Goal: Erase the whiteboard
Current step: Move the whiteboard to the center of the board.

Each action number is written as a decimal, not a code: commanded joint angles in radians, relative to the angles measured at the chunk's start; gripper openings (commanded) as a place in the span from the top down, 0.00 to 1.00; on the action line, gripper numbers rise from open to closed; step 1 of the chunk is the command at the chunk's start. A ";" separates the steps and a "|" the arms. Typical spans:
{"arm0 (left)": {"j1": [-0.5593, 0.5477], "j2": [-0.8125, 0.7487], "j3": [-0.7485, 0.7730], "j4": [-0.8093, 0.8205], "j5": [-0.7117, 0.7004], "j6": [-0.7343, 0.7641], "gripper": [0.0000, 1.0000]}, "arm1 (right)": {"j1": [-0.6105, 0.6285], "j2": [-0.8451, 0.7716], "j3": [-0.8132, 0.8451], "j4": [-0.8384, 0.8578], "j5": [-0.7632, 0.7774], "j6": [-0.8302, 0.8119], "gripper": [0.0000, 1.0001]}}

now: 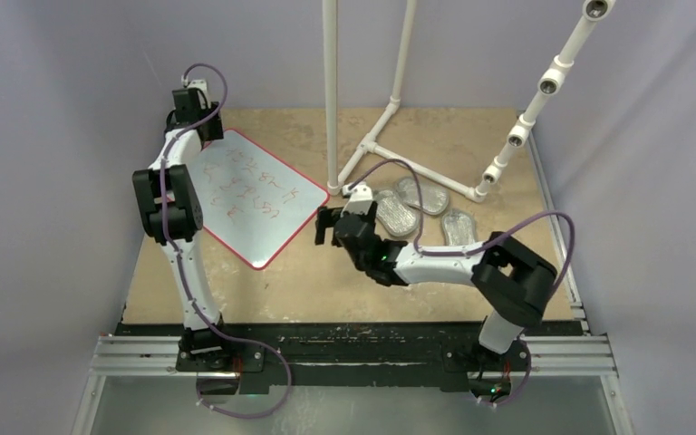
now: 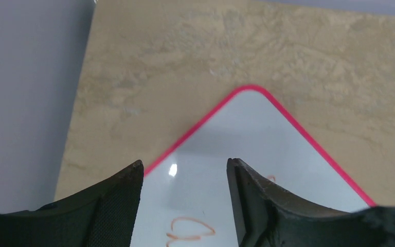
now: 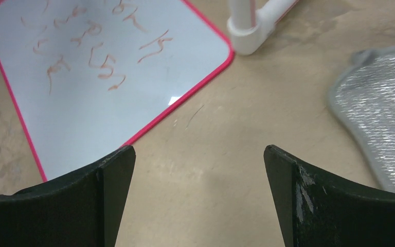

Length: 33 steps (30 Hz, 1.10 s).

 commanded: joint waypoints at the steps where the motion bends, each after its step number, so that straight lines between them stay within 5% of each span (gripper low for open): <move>1: 0.009 0.102 0.190 -0.061 -0.084 0.004 0.44 | 0.071 0.065 0.095 0.003 0.077 -0.031 0.01; 12: 0.006 0.293 0.376 -0.136 -0.222 -0.040 0.74 | 0.088 0.095 0.057 0.056 0.035 -0.036 0.02; 22: -0.020 0.346 0.402 -0.175 -0.347 -0.031 0.75 | 0.089 0.093 0.032 0.090 0.005 -0.050 0.03; 33: -0.019 0.297 0.208 -0.200 -0.213 -0.015 0.81 | 0.091 0.053 0.000 0.073 0.023 -0.053 0.03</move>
